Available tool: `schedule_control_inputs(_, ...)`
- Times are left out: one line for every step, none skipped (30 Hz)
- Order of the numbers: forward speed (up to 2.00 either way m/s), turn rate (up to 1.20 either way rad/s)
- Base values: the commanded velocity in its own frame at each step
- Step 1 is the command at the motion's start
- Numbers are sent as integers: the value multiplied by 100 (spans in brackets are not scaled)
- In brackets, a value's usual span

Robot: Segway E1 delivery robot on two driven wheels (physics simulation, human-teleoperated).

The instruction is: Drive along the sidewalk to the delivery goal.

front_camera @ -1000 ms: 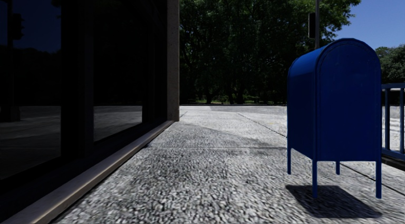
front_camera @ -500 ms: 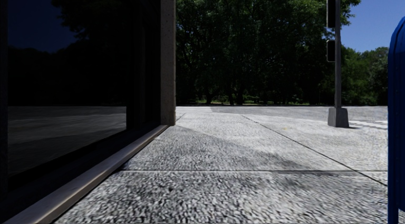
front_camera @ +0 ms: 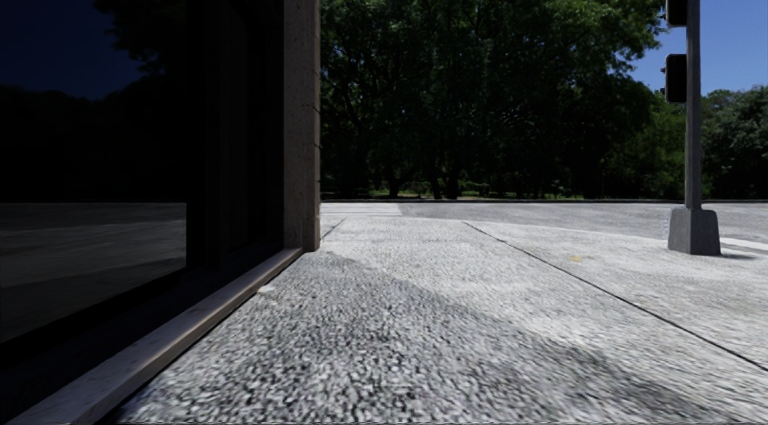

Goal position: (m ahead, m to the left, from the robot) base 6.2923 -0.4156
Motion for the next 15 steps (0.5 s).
schedule_control_inputs(200, 0)
schedule_control_inputs(200, 0)
schedule_control_inputs(200, 0)
schedule_control_inputs(200, 0)
schedule_control_inputs(200, 0)
schedule_control_inputs(200, 0)
schedule_control_inputs(200, 0)
schedule_control_inputs(200, 0)
schedule_control_inputs(200, 0)
schedule_control_inputs(200, 0)
schedule_control_inputs(200, 0)
schedule_control_inputs(200, 0)
schedule_control_inputs(200, 0)
schedule_control_inputs(200, 0)
schedule_control_inputs(200, 0)
